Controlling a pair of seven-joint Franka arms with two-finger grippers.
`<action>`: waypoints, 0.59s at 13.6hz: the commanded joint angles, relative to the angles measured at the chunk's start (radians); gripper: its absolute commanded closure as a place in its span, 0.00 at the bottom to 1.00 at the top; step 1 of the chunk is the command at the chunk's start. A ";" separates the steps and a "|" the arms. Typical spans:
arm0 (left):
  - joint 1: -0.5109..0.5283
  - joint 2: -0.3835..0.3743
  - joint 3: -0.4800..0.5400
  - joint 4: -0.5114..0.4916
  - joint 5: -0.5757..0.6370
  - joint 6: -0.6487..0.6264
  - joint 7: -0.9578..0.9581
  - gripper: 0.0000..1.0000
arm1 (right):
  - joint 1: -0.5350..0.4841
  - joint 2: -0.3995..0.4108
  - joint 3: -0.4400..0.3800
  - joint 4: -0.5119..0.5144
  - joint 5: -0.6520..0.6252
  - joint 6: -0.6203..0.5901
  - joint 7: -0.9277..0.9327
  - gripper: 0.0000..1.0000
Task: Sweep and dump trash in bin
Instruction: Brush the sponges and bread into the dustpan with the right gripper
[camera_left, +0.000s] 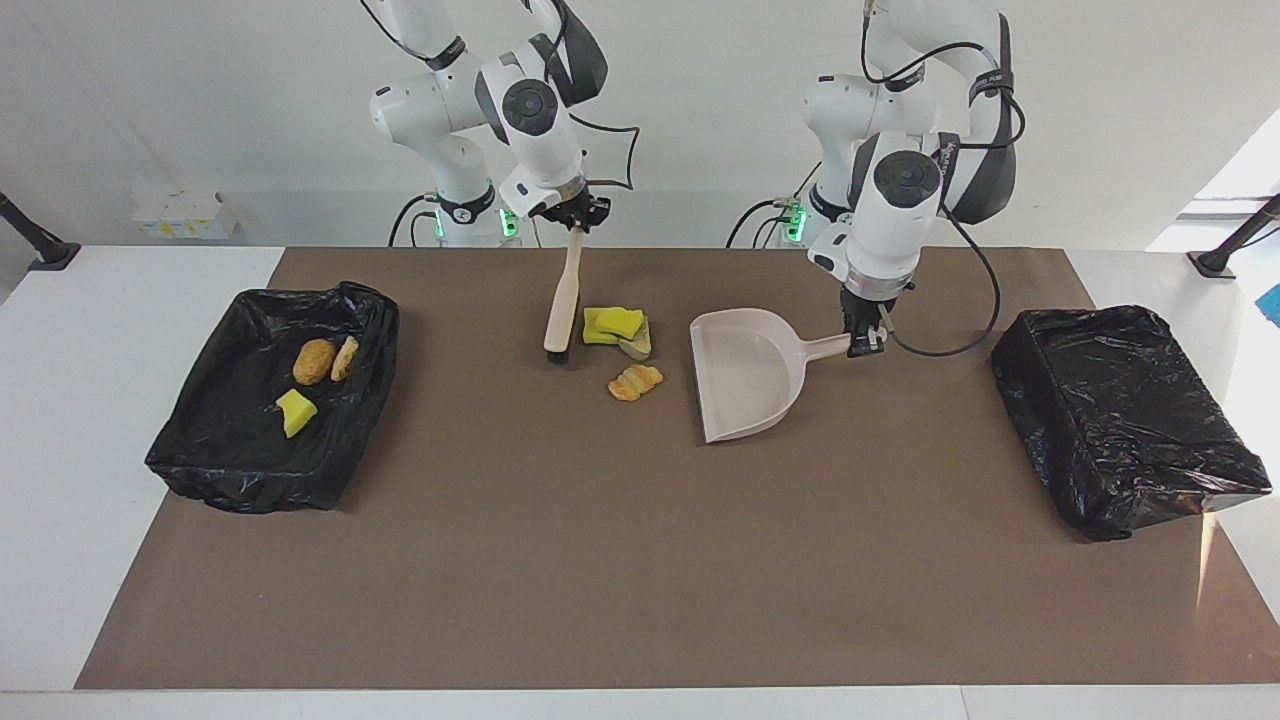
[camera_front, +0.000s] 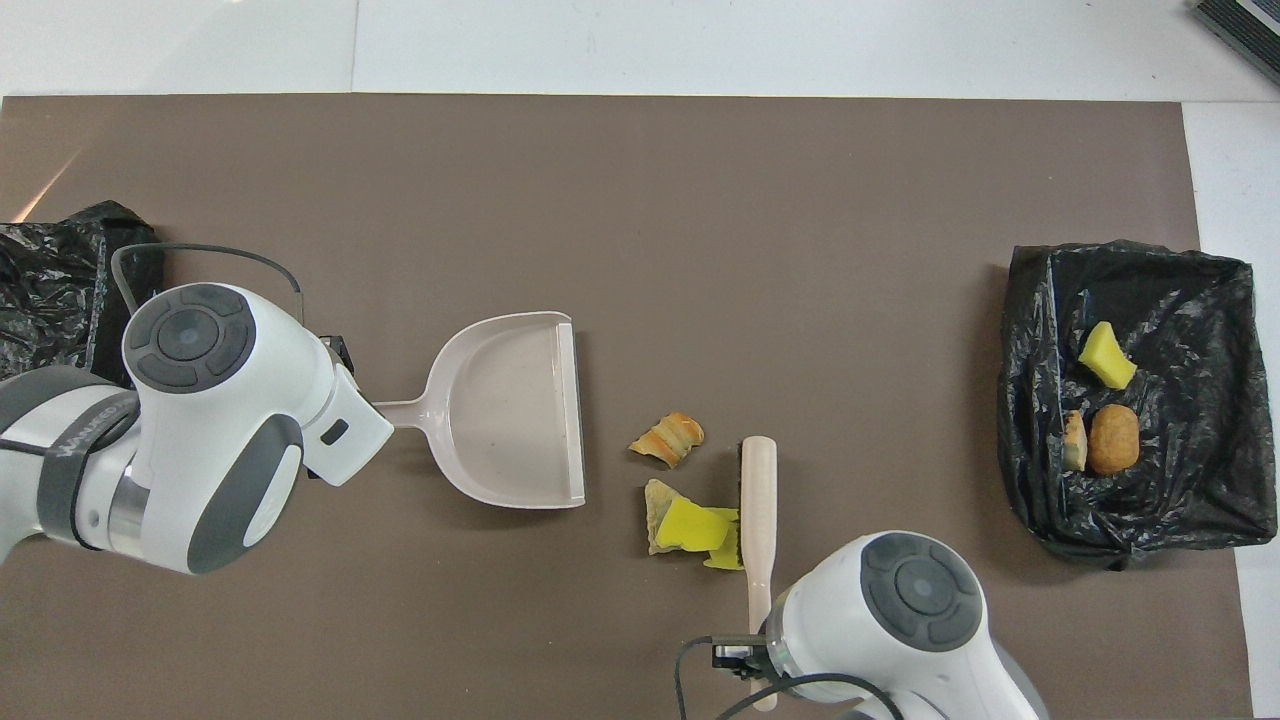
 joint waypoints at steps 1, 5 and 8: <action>-0.066 -0.107 0.003 -0.161 0.011 0.088 -0.083 1.00 | 0.058 -0.040 0.015 -0.068 -0.011 0.051 0.131 1.00; -0.152 -0.069 0.002 -0.173 0.015 0.119 -0.215 1.00 | 0.187 0.068 0.017 -0.106 0.005 0.207 0.208 1.00; -0.169 -0.040 0.002 -0.173 0.018 0.162 -0.223 1.00 | 0.187 0.154 0.017 -0.005 0.022 0.258 0.150 1.00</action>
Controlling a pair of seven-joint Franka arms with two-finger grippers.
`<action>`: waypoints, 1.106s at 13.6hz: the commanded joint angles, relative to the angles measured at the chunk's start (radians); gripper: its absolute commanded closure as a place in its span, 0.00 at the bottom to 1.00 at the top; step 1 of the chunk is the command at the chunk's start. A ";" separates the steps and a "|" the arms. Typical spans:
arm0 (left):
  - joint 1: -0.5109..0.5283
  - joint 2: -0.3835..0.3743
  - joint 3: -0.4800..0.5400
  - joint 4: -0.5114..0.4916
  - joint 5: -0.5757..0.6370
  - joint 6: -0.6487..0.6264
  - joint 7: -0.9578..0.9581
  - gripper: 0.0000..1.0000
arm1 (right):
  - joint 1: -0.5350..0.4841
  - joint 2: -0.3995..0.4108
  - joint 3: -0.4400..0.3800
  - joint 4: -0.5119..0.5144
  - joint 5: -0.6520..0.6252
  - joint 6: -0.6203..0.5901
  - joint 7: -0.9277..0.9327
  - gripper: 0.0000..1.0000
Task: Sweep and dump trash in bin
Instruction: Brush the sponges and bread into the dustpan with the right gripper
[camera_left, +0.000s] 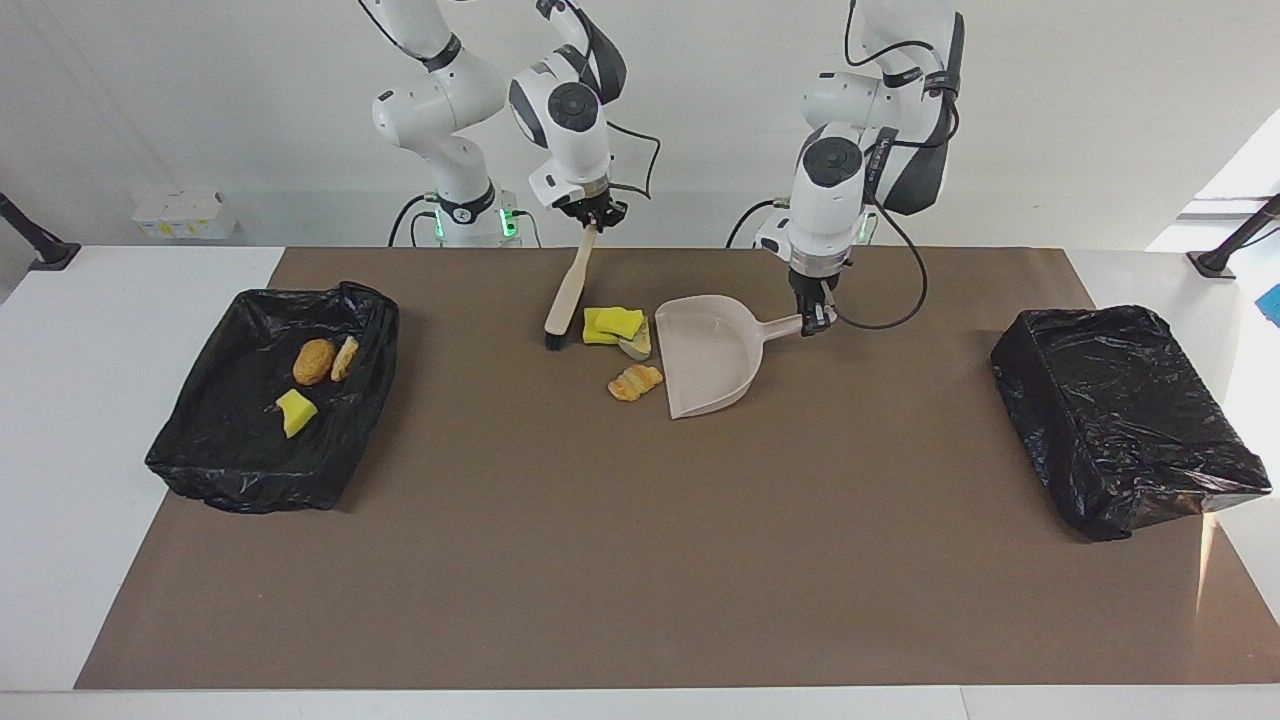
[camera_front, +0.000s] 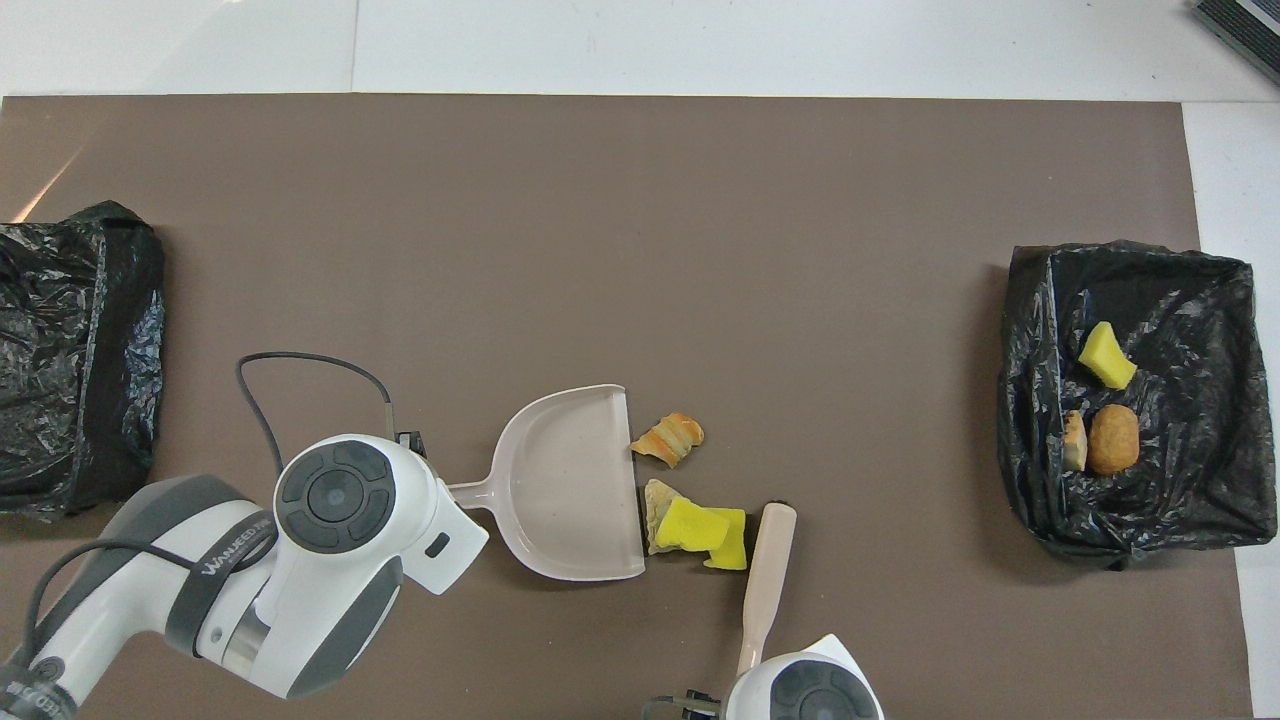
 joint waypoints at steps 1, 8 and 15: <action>-0.026 0.026 0.012 -0.020 0.018 0.067 -0.025 1.00 | -0.001 0.107 -0.001 0.116 0.040 0.027 -0.099 1.00; -0.027 0.080 0.012 -0.003 0.018 0.156 -0.023 1.00 | 0.130 0.304 0.010 0.331 0.081 0.164 -0.154 1.00; 0.017 0.092 0.018 0.100 0.020 0.040 -0.023 1.00 | -0.019 0.224 -0.003 0.340 0.002 -0.059 -0.450 1.00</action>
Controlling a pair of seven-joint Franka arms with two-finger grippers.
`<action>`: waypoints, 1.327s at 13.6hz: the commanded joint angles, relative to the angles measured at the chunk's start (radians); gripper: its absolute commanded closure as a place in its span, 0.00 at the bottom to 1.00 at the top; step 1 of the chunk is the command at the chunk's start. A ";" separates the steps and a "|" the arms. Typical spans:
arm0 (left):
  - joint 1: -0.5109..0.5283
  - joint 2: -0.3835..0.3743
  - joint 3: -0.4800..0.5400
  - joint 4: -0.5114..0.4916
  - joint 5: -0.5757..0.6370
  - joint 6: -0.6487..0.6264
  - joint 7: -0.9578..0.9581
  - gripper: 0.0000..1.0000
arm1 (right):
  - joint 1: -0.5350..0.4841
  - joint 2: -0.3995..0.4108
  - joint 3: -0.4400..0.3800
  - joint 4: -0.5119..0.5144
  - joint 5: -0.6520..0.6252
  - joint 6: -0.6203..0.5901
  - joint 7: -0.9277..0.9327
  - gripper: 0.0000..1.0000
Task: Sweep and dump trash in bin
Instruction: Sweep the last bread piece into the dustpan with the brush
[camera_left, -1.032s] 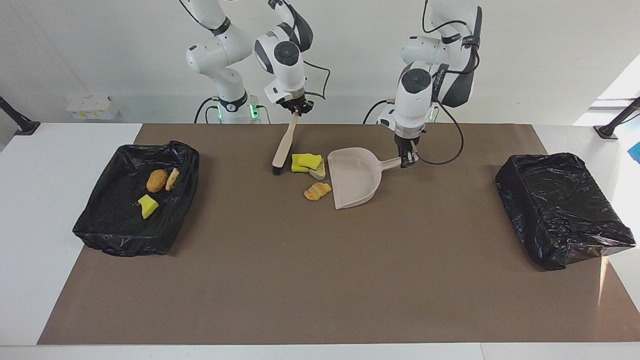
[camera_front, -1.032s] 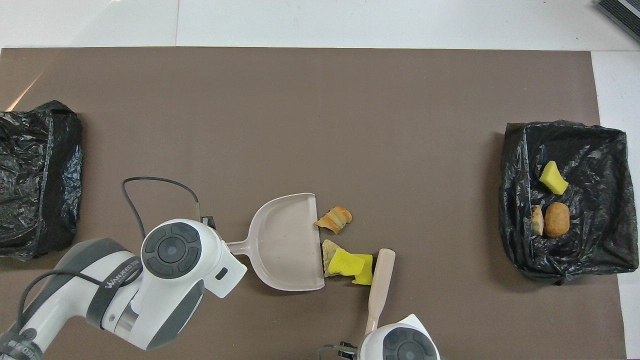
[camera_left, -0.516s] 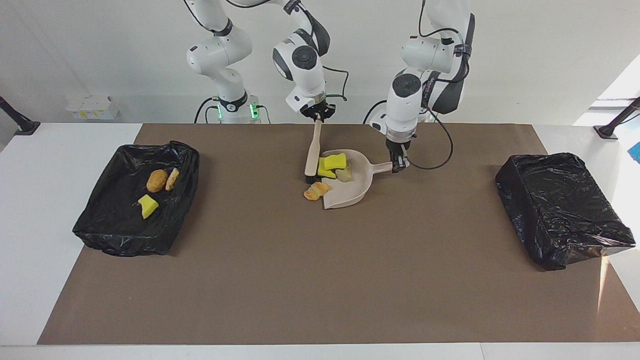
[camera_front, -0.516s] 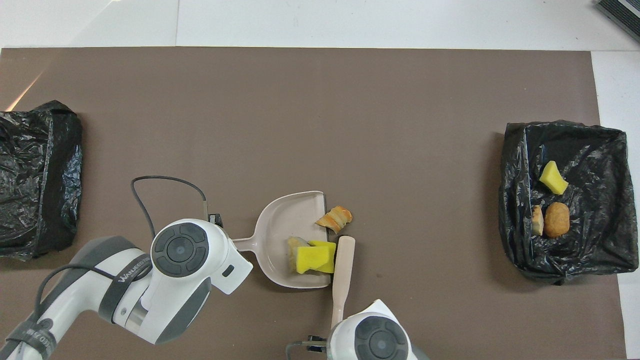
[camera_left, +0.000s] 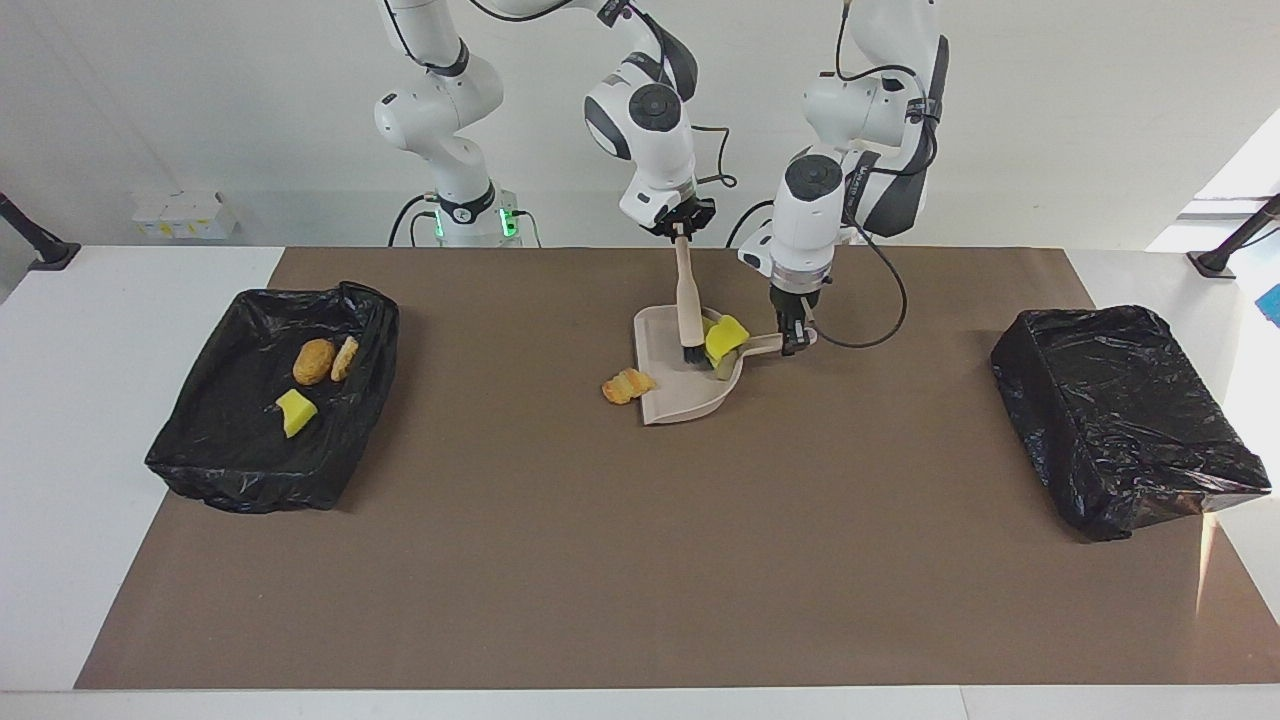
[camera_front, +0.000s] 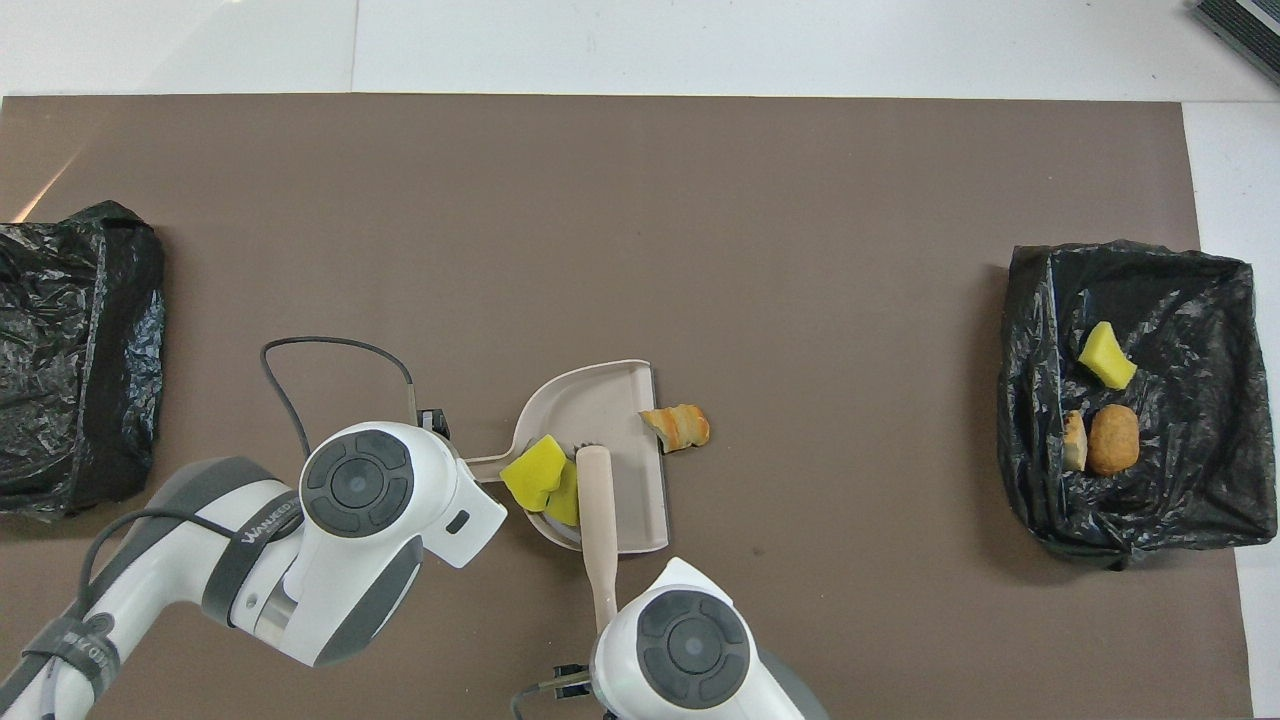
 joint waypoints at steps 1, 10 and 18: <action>0.012 0.012 0.003 0.090 0.014 -0.112 -0.014 1.00 | -0.072 -0.020 0.004 0.001 -0.089 -0.046 -0.077 1.00; 0.039 0.002 0.005 0.113 0.057 -0.207 -0.025 1.00 | -0.285 0.087 0.009 0.131 -0.374 -0.091 -0.230 1.00; 0.027 0.009 0.000 0.098 0.059 -0.203 -0.054 1.00 | -0.333 0.287 0.013 0.283 -0.382 -0.121 -0.288 1.00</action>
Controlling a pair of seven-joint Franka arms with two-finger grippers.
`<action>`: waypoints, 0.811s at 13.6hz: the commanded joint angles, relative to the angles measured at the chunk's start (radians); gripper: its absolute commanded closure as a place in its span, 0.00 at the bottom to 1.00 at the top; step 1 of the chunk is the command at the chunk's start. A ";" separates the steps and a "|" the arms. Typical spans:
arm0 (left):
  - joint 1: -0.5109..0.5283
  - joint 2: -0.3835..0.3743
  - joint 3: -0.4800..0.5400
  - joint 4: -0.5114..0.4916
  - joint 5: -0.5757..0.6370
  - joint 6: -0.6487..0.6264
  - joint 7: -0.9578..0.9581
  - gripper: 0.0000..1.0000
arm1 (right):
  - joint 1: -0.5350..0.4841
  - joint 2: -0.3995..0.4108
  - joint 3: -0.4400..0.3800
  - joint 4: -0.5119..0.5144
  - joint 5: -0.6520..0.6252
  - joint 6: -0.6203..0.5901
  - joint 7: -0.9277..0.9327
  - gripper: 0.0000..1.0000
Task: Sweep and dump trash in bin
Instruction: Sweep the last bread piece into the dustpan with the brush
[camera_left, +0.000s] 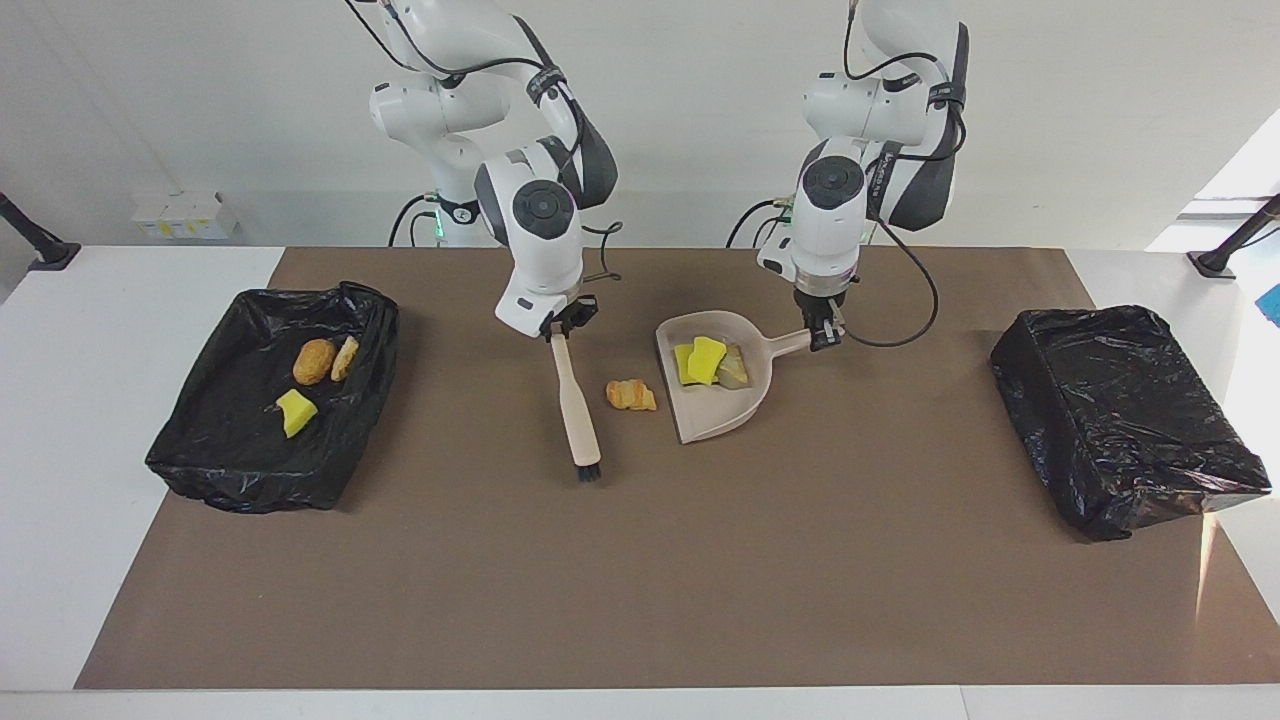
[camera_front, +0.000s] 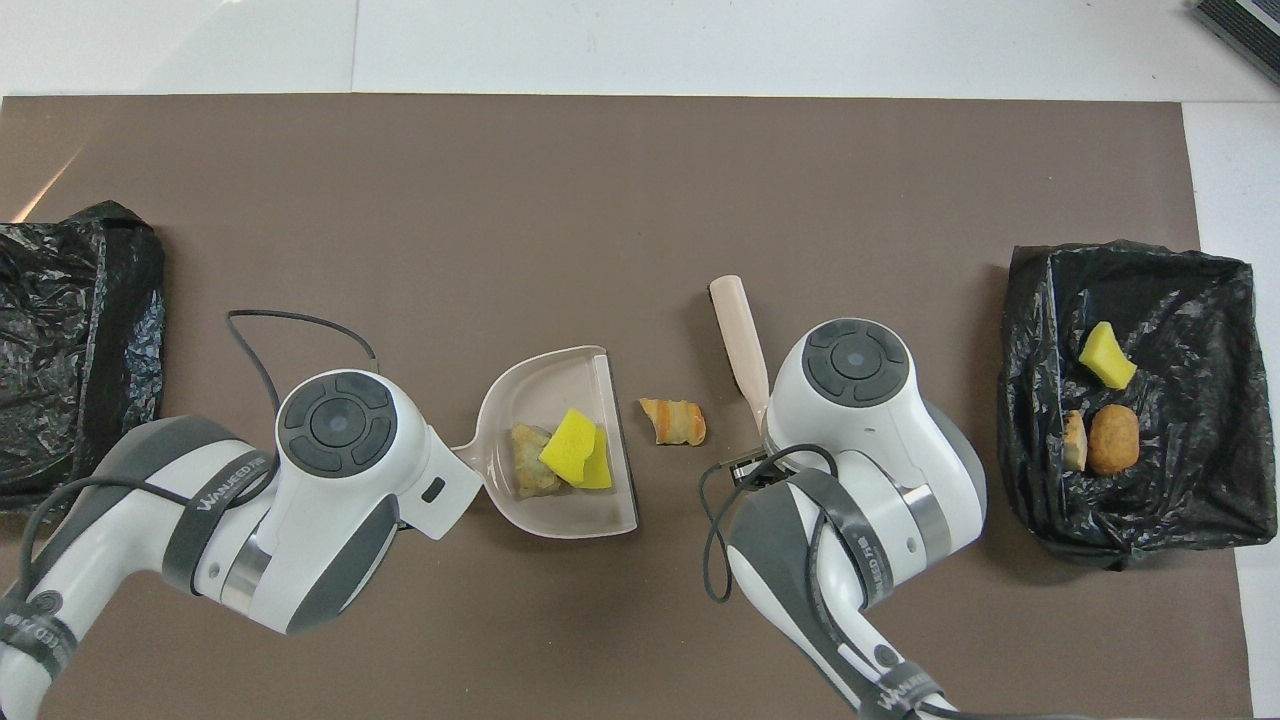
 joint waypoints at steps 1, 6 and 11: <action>-0.005 -0.010 0.000 -0.013 0.021 0.008 -0.022 1.00 | 0.056 0.065 0.016 0.064 0.045 -0.010 0.020 1.00; -0.001 0.003 -0.001 -0.033 0.020 0.075 -0.015 1.00 | 0.145 0.047 0.021 0.058 0.215 -0.021 0.028 1.00; 0.013 0.013 0.000 -0.034 0.018 0.134 0.005 1.00 | 0.230 0.007 0.035 0.059 0.339 -0.022 0.055 1.00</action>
